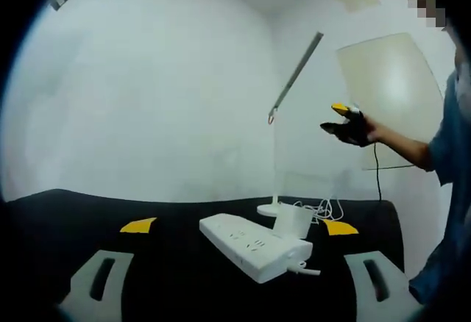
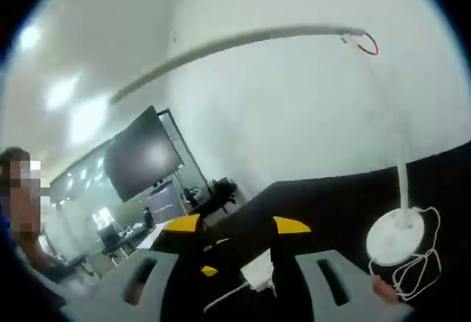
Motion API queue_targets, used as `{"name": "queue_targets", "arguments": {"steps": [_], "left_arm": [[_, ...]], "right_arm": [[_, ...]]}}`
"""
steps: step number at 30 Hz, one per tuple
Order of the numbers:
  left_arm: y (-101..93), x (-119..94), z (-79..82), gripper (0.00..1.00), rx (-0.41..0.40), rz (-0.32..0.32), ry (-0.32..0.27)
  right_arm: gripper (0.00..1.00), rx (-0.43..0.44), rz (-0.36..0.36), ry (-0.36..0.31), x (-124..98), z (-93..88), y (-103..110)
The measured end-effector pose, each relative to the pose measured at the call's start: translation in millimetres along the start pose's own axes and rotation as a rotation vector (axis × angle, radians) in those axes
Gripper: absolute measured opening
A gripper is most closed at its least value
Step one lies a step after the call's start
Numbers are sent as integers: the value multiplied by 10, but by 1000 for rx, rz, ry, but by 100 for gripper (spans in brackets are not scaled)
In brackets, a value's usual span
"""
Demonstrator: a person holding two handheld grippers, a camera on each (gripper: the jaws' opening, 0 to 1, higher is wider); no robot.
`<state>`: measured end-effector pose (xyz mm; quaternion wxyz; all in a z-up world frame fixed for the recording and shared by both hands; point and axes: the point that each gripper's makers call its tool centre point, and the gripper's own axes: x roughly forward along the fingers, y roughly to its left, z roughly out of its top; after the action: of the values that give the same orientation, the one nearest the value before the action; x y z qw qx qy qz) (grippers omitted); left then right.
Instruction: Insert the desk lamp plug into the socket, turn on the power strip switch, turn on the lamp switch, then turn off the lamp switch, turn off the power strip switch, and remove the plug from the socket.
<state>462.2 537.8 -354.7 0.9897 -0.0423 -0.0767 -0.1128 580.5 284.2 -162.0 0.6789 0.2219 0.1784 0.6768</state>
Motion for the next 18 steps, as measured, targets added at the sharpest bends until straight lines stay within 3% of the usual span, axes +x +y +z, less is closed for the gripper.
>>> {"name": "queue_targets", "arguments": {"steps": [9, 18], "left_arm": [[-8, 9, -19, 84, 2, -14, 13], [32, 9, -47, 82, -7, -5, 29]], "right_arm": [[37, 190, 108, -60, -71, 150, 393], [37, 299, 194, -73, -11, 375, 773]]}}
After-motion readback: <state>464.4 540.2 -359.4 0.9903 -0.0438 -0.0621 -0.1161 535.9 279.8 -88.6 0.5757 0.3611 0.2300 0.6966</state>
